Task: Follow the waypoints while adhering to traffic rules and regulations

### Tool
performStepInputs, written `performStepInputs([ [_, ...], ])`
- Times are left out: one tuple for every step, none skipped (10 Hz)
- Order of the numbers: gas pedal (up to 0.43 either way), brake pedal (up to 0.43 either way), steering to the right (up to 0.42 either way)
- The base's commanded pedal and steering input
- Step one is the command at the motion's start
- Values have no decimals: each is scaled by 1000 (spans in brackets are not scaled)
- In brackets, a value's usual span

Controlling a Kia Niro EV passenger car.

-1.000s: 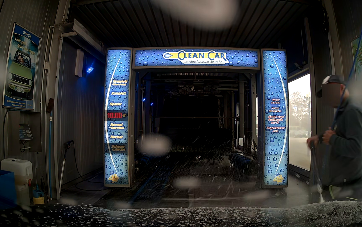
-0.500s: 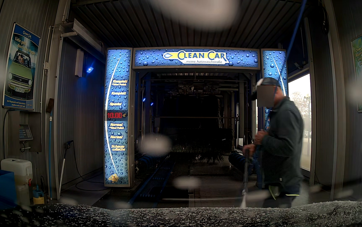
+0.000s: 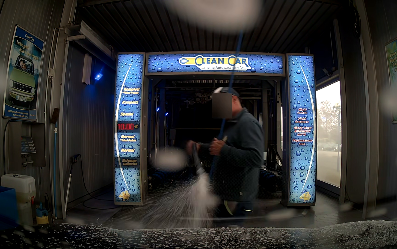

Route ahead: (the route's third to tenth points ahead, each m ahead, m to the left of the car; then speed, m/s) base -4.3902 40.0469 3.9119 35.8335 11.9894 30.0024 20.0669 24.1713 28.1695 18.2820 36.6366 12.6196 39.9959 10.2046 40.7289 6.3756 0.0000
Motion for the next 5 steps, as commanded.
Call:
performStepInputs([
  [0,0,-14],
  [0,0,-14],
  [0,0,-15],
  [0,0,-14],
  [0,0,-15],
])
